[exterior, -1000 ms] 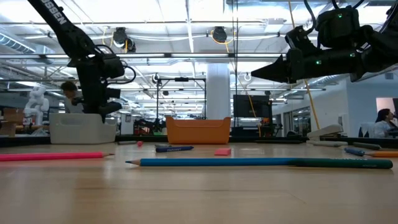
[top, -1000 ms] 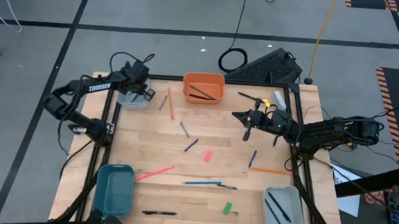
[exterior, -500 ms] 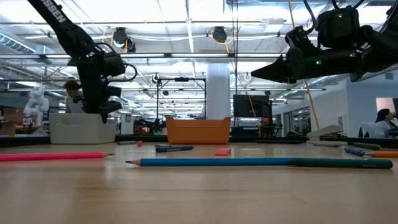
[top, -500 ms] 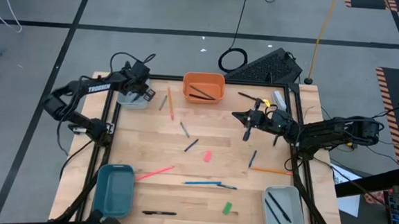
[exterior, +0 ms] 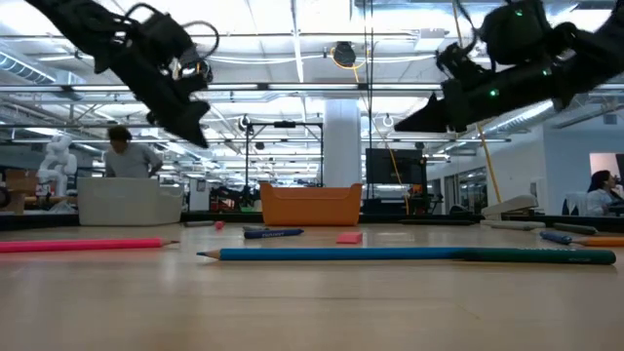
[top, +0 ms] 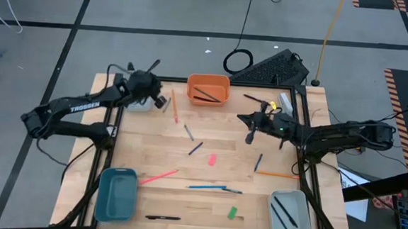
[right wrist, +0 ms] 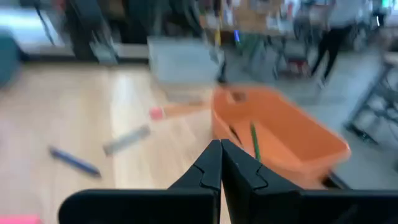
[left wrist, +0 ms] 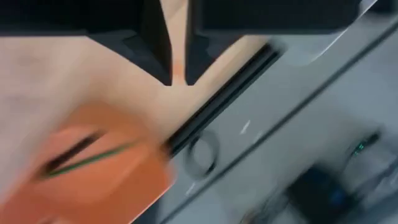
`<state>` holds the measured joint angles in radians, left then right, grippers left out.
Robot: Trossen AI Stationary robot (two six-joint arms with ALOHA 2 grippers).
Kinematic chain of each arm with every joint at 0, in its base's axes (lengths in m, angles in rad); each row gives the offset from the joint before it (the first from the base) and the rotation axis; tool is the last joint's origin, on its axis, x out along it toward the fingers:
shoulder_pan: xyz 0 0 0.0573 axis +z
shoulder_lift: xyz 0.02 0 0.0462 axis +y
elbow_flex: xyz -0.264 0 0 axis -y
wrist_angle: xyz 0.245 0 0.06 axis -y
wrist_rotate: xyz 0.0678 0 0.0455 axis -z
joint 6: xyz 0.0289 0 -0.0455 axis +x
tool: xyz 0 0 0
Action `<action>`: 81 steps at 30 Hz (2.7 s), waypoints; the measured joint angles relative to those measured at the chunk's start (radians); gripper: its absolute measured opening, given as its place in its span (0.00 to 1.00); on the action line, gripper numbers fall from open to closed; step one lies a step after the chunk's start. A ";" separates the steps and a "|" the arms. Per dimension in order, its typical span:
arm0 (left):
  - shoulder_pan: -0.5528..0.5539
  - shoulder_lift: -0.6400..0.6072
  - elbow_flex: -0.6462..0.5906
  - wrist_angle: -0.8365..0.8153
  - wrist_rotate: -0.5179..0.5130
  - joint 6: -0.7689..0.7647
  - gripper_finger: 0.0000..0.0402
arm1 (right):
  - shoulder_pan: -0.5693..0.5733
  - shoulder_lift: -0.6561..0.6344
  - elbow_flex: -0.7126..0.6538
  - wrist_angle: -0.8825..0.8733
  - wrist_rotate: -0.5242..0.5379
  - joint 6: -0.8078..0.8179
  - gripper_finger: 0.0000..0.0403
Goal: Sort crayons/erasers/pens/pencils in bins
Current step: Put the orange pencil into the orange bin
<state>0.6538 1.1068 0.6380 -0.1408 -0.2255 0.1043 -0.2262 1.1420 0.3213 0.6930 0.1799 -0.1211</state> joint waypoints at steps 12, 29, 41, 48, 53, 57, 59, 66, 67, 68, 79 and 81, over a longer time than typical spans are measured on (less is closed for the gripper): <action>-0.282 -0.082 -0.372 0.684 0.170 -0.060 0.06 | 0.143 -0.026 0.283 -0.765 0.135 0.234 0.00; -0.364 -0.082 -0.471 0.873 0.175 -0.080 0.06 | 0.524 0.054 0.380 -1.456 -0.085 0.846 0.03; -0.364 -0.082 -0.471 0.871 0.175 -0.082 0.06 | 0.702 0.220 0.385 -1.462 -0.128 0.973 0.26; -0.364 -0.082 -0.471 0.870 0.175 -0.087 0.06 | 0.702 0.299 0.388 -1.470 -0.121 0.937 0.26; -0.364 -0.082 -0.471 0.870 0.174 -0.087 0.06 | 0.699 0.347 0.389 -1.469 -0.125 0.892 0.18; -0.364 -0.082 -0.471 0.870 0.174 -0.088 0.06 | 0.699 0.354 0.388 -1.463 -0.129 0.868 0.09; -0.364 -0.082 -0.471 0.870 0.174 -0.088 0.06 | 0.699 0.354 0.387 -1.455 -0.130 0.864 0.04; -0.364 -0.082 -0.471 0.870 0.174 -0.095 0.06 | 0.699 0.319 0.386 -1.438 -0.129 0.866 0.06; -0.364 -0.082 -0.470 0.870 0.174 -0.095 0.06 | 0.699 0.305 0.385 -1.436 -0.129 0.867 0.06; -0.364 -0.082 -0.470 0.870 0.174 -0.095 0.06 | 0.699 0.291 0.383 -1.438 -0.127 0.867 0.06; -0.364 -0.082 -0.470 0.870 0.174 -0.095 0.06 | 0.667 0.112 0.419 -1.426 -0.079 0.882 0.04; -0.364 -0.082 -0.470 0.869 0.175 -0.090 0.06 | 0.643 0.083 0.450 -1.424 -0.036 0.856 0.04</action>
<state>0.2897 1.0252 0.1677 0.7282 -0.0509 0.0141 0.4169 1.2254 0.7712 -0.7307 0.1442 0.7352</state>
